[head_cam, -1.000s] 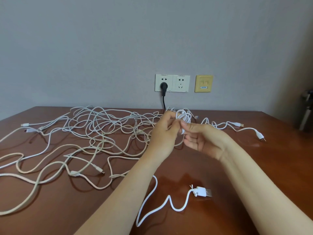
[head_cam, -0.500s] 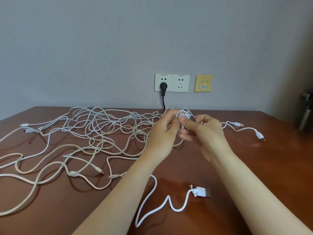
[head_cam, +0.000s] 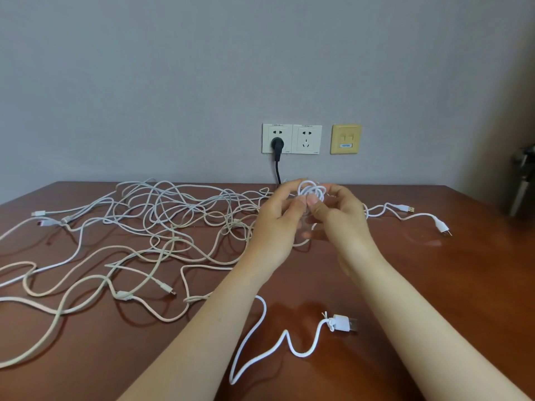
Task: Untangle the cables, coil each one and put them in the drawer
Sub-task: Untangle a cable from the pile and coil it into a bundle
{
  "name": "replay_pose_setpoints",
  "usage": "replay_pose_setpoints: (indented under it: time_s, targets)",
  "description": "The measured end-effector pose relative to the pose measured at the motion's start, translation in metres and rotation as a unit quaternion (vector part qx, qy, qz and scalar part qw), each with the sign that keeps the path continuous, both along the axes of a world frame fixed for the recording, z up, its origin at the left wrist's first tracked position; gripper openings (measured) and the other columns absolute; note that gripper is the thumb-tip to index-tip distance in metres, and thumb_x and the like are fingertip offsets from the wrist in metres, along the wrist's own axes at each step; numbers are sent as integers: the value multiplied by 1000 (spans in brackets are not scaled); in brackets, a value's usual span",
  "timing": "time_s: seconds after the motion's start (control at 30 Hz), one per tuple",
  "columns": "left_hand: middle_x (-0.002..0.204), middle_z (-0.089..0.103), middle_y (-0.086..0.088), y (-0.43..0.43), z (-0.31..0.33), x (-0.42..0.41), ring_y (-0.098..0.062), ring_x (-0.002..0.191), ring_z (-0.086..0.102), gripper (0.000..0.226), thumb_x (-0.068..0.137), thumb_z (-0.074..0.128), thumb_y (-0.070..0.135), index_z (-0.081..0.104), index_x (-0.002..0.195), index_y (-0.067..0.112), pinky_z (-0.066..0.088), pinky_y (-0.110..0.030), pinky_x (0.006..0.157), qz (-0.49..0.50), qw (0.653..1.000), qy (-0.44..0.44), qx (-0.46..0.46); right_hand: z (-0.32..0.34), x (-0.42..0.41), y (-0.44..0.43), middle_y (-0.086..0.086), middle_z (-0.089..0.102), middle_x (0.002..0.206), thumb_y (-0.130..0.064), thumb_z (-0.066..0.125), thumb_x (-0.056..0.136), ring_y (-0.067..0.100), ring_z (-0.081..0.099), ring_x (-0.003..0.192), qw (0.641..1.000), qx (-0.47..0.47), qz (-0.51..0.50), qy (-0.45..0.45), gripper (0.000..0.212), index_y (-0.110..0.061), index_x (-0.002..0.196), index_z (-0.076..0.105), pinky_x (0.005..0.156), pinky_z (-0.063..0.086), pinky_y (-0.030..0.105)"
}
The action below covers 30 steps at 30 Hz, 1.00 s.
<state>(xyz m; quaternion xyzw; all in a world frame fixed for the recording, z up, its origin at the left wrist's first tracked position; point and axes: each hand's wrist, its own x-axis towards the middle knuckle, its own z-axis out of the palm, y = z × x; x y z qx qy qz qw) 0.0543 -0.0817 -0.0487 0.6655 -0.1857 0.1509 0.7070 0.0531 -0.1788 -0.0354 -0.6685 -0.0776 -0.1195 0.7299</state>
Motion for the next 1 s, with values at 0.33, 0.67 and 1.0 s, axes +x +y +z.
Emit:
replay_pose_setpoints:
  time_s: [0.33,0.67,1.0]
  targets:
    - [73,50,-7,5,-1,5,-6,52,38,28,96,44,6,59,95,31,31,-15,46,-38,997,24,57,8,9,-22,4,61,73,-19,42,83,19,56,73,977,75,161,118,21,-12,78,61,73,43,32]
    - [78,53,-9,2,0,2,-6,48,37,24,98,42,6,59,99,23,28,-14,45,-115,990,57,64,6,16,-33,-2,64,64,-25,61,87,9,57,51,991,75,36,108,18,-13,75,65,52,44,19]
    - [87,63,-8,8,1,8,-16,65,51,30,95,47,10,51,124,13,40,-18,49,-90,977,140,-136,6,17,-30,0,66,89,-35,41,96,17,62,80,974,83,143,157,26,-19,105,60,68,48,32]
